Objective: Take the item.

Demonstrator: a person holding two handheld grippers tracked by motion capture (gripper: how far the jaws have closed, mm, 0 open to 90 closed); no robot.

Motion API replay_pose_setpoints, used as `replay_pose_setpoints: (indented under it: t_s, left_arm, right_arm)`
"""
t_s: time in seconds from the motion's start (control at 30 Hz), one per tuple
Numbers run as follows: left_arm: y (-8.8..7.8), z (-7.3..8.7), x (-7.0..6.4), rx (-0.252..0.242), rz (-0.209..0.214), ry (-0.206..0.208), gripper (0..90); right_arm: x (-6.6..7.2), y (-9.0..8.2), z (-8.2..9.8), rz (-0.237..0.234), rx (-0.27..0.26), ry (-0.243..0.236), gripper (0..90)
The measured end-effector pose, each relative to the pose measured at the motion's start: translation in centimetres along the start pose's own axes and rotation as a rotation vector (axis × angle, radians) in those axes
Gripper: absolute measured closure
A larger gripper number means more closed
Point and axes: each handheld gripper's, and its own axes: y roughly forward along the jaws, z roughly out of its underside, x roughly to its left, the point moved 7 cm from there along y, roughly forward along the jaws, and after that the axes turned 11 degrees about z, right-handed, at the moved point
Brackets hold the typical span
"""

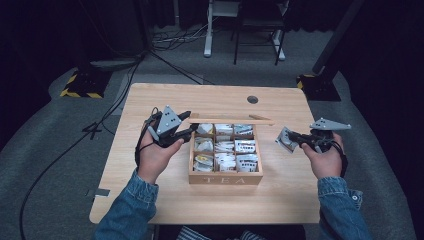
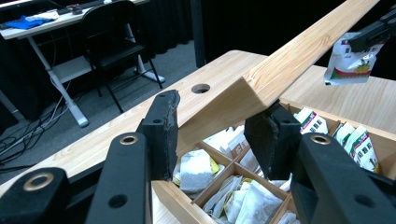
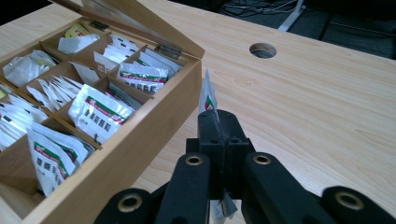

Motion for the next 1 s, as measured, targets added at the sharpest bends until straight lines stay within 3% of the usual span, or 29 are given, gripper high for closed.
replay_pose_setpoints:
  t_s: [0.33, 1.0]
  left_arm:
    - [0.0, 0.0, 0.0, 0.0, 0.0, 0.0, 55.4]
    - [0.0, 0.0, 0.0, -0.001, 0.0, -0.003, 55.4]
  right_arm:
    - [-1.4, 1.5, 2.3, 0.004, 0.039, 0.037, 90.0]
    - [-1.4, 3.6, 5.0, -0.033, 0.117, 0.086, 90.0]
